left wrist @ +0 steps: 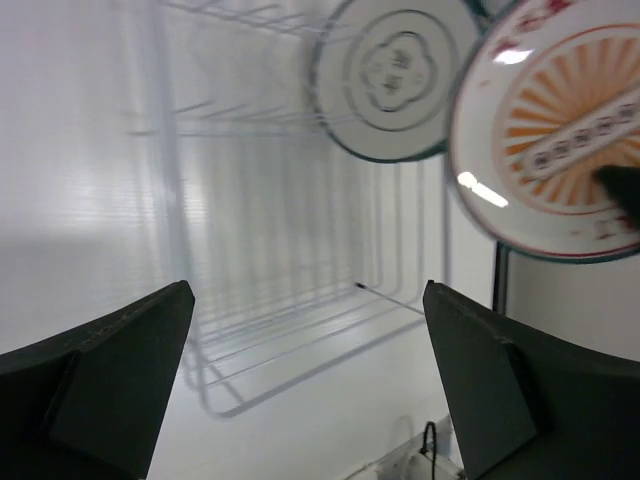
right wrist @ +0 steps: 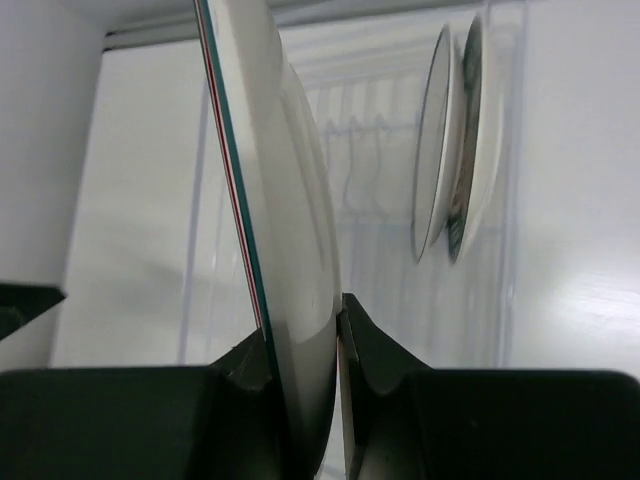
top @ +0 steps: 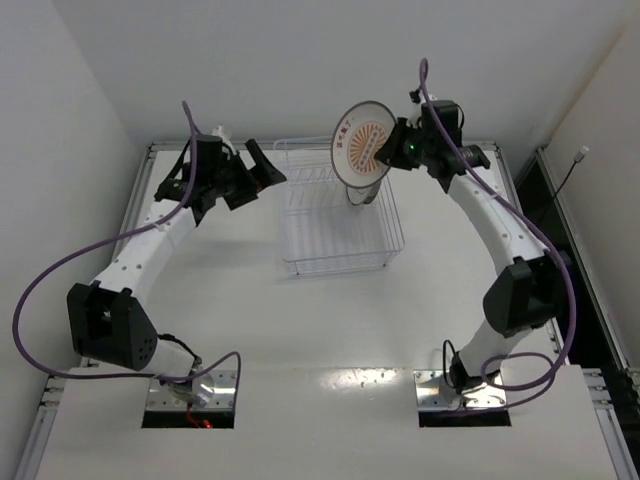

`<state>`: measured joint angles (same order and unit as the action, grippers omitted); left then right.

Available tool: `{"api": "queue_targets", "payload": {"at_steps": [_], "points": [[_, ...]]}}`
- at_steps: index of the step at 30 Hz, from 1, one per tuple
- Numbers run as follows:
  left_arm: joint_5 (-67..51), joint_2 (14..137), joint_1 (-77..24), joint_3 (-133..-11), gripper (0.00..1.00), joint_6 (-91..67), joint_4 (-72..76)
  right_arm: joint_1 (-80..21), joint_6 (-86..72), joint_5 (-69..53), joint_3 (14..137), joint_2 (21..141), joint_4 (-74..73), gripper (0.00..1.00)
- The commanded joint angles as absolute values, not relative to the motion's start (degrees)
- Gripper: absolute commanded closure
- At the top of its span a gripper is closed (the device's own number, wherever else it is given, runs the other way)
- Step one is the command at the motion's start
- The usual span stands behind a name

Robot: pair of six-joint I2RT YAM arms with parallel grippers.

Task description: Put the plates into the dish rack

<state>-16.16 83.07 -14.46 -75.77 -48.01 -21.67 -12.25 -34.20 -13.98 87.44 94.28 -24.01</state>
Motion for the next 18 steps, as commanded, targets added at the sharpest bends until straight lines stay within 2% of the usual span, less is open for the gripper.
{"api": "queue_targets", "payload": {"at_steps": [1, 5, 9, 14, 18], "points": [[-12.8, 81.8, -11.0, -75.8, 0.01, -41.9, -31.2, -16.7, -23.7, 1.7, 97.8, 100.7, -27.9, 1.00], [-14.3, 80.8, -8.6, -73.9, 0.01, -41.4, -32.5, -19.4, -19.3, 15.3, 107.2, 108.3, -30.4, 1.00], [-14.9, 80.2, -7.4, -73.3, 0.01, -40.2, -33.6, -22.1, -17.1, 23.1, 119.2, 116.8, -34.7, 1.00], [-16.0, 80.2, -5.2, -73.3, 0.01, -38.3, -35.4, -23.5, -14.2, 29.2, 121.5, 121.0, -33.9, 1.00], [-16.5, 80.2, -4.0, -73.3, 0.01, -37.3, -35.9, -23.5, -14.2, 29.2, 122.0, 123.6, -33.9, 1.00]]}}
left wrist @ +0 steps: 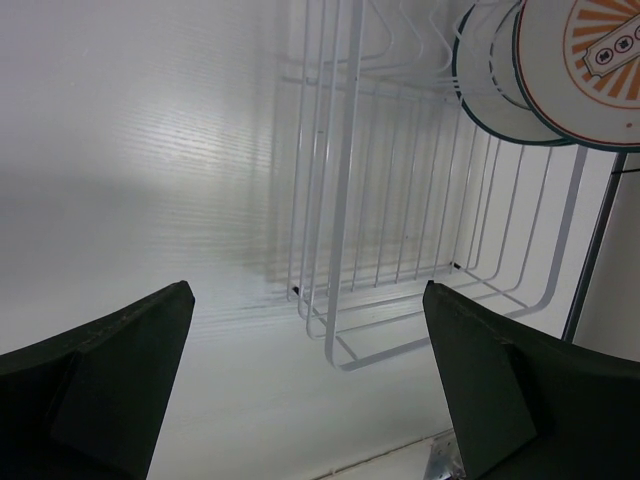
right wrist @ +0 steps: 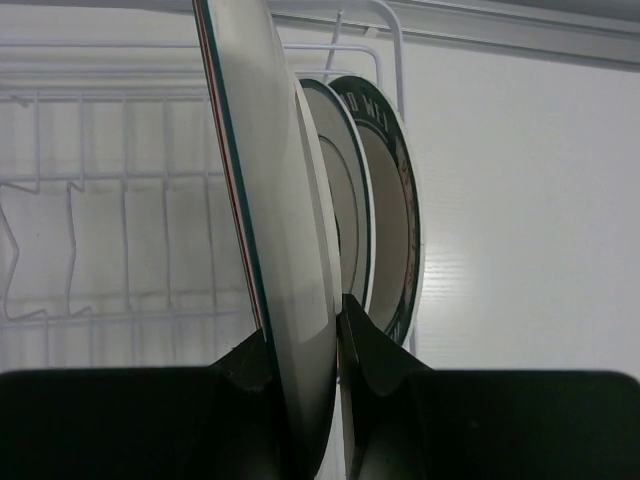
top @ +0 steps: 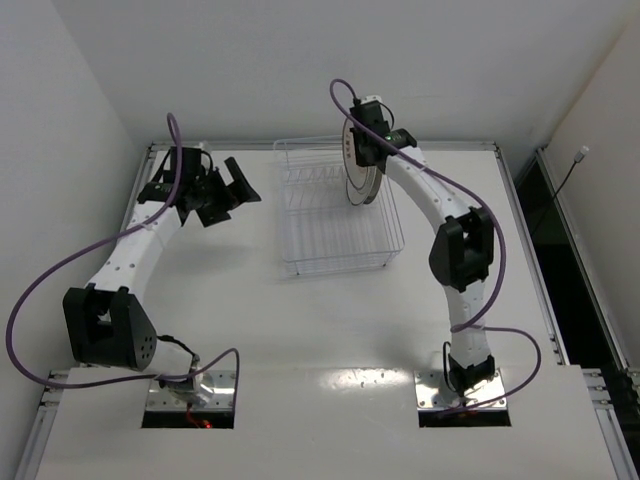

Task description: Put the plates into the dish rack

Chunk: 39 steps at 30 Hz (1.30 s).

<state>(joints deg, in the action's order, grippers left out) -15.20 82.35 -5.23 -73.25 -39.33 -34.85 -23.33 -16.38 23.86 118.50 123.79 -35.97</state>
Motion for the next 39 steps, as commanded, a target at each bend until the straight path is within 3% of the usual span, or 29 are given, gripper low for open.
{"api": "queue_targets", "payload": {"at_steps": [1, 10, 13, 17, 23, 27, 33, 39], "points": [[-16.5, 80.2, -4.0, -73.3, 0.01, -37.3, -35.9, -23.5, -14.2, 28.6, 122.0, 124.4, -33.9, 1.00], [-17.1, 80.7, -3.5, -73.3, 0.01, -37.3, -35.9, -26.8, -15.9, 27.3, 119.9, 128.1, -37.7, 1.00], [-17.1, 81.2, -3.5, -73.8, 0.01, -37.3, -35.9, -27.3, -17.6, 26.8, 119.9, 128.1, -38.5, 0.96], [-17.7, 81.2, -3.5, -73.8, 0.00, -37.3, -35.9, -27.3, -18.8, 24.5, 122.3, 127.0, -41.5, 0.57], [-17.1, 81.2, -3.5, -73.8, 0.00, -37.3, -35.9, -26.3, -20.6, 22.4, 124.9, 120.1, -47.2, 0.26], [-15.0, 81.2, -3.5, -73.8, 0.00, -37.3, -34.9, -24.8, -20.6, 18.8, 125.8, 112.3, -53.1, 0.00], [-12.4, 84.1, -2.2, -74.4, 0.00, -35.3, -34.1, -17.3, -19.3, -9.7, 103.6, 95.3, -54.4, 0.00], [-10.1, 83.0, -1.1, -74.4, 0.00, -33.4, -30.0, -12.0, -19.9, -12.1, 79.5, 74.9, -48.4, 0.00]]}}
